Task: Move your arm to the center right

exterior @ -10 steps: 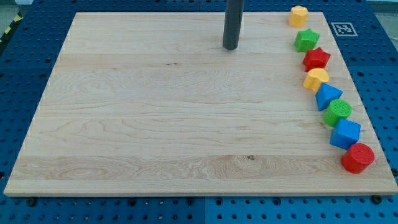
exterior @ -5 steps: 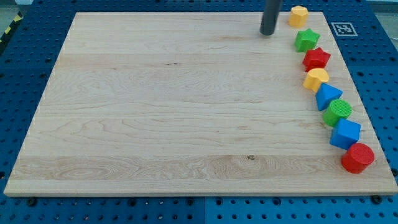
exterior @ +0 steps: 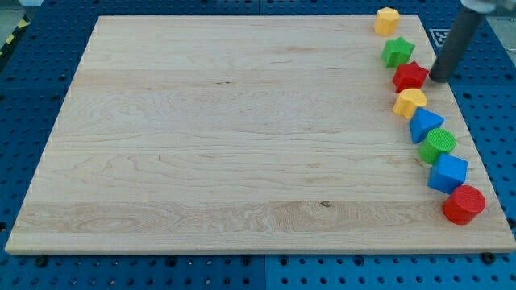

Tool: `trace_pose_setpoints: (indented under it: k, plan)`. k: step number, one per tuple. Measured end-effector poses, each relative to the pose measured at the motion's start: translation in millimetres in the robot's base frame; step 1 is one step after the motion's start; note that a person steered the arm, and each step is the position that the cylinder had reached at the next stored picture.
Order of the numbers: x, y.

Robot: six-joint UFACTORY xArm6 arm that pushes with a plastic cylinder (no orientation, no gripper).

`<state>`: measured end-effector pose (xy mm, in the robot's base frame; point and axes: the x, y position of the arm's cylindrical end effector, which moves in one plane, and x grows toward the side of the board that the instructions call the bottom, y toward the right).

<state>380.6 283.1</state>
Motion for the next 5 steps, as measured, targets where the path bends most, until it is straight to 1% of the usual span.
trace_pose_setpoints:
  k: [1, 2, 3, 4, 5]
  plan:
    - [53, 0]
    - [90, 0]
    - [87, 0]
    - [70, -1]
    - [63, -17]
